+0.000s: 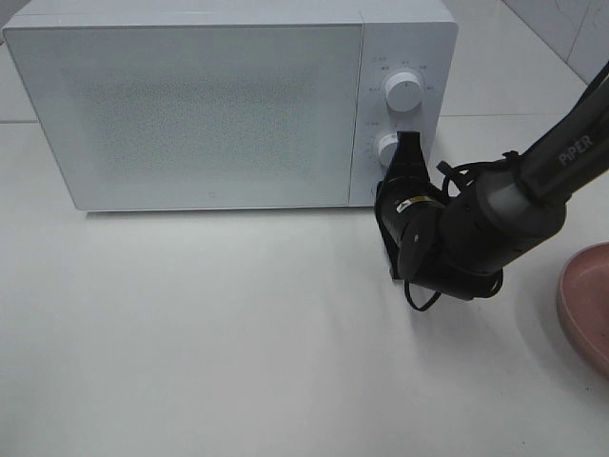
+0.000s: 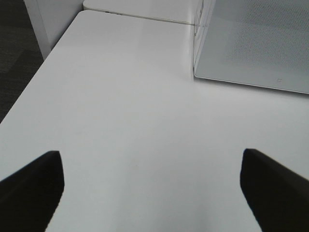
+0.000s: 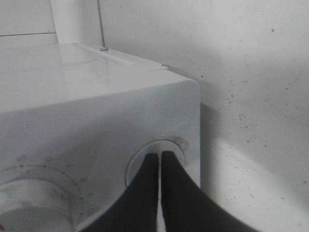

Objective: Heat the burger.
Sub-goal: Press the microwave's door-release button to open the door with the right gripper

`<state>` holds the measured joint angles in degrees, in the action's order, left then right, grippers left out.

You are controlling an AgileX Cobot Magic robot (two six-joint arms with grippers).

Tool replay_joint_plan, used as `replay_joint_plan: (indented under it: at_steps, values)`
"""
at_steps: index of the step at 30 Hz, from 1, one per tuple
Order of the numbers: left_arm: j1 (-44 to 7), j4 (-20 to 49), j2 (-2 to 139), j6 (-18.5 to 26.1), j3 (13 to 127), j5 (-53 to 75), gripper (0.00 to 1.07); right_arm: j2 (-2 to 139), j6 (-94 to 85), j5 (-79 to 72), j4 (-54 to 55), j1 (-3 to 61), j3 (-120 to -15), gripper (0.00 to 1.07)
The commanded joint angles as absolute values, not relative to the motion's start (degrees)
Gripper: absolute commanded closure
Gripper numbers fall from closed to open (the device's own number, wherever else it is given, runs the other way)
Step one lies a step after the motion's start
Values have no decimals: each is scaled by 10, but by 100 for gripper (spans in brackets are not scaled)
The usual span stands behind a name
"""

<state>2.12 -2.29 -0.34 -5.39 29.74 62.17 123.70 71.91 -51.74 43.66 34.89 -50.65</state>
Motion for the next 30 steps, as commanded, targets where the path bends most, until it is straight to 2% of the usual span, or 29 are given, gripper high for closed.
replay_joint_plan:
  at_steps: [1,30]
  values:
    - [21,-21,-14,-55,296,615,16,1236,711,-517,437,341,-515,107]
    - [21,-21,-14,-55,296,615,16,1236,684,-582,435,336,-570,107]
